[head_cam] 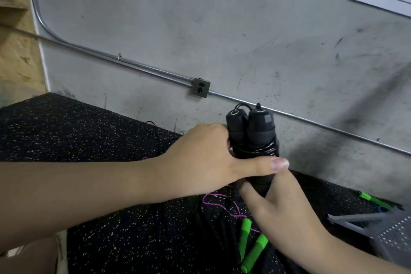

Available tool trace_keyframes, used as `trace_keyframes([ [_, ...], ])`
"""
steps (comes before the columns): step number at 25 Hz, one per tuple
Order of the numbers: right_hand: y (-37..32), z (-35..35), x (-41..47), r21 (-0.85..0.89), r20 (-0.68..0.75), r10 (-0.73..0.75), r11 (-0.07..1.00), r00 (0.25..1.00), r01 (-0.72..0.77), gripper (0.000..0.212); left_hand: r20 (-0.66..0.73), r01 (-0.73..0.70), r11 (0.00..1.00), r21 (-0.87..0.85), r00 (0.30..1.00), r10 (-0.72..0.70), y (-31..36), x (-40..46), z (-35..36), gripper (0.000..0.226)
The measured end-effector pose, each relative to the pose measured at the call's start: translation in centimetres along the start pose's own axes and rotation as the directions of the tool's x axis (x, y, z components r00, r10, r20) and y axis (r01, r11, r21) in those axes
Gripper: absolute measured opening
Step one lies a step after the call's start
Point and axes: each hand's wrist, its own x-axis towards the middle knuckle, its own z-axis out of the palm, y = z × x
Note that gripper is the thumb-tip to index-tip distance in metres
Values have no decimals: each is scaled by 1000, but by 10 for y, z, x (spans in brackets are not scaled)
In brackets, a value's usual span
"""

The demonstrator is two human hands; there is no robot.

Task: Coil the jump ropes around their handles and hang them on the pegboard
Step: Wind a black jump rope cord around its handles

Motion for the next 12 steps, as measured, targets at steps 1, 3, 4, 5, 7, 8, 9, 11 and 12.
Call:
trace_keyframes([
  [1,-4,0,-1,-35,34,-35,999,999,36,30,15,8,1000,-4,1000,-8,-1,0,-1,70],
  [3,-11,-3,-1,-55,72,-61,996,996,65,27,38,5,996,-86,999,-2,-3,0,-1,66],
  [4,-15,-4,0,-32,81,-46,998,996,49,22,38,2,989,-150,999,4,-4,-1,0,61],
  [5,-18,-6,1,25,105,-4,1000,995,2,21,44,4,976,-218,999,6,-6,-1,0,56],
  [7,-20,-13,7,276,272,79,948,959,-157,17,85,-31,948,-318,995,61,-10,-3,-2,44],
  [8,-20,-17,9,391,405,114,875,907,-285,15,112,-65,933,-354,987,111,-11,-4,-3,38],
  [9,-19,-20,10,458,525,127,792,841,-405,20,143,-86,913,-399,978,154,-11,-6,-5,31],
  [11,-17,-22,10,492,606,87,740,791,-458,26,188,-84,869,-488,962,199,-10,-8,-9,28],
  [12,-16,-21,9,492,569,74,768,819,-410,23,194,-83,874,-478,961,198,-10,-8,-10,32],
])
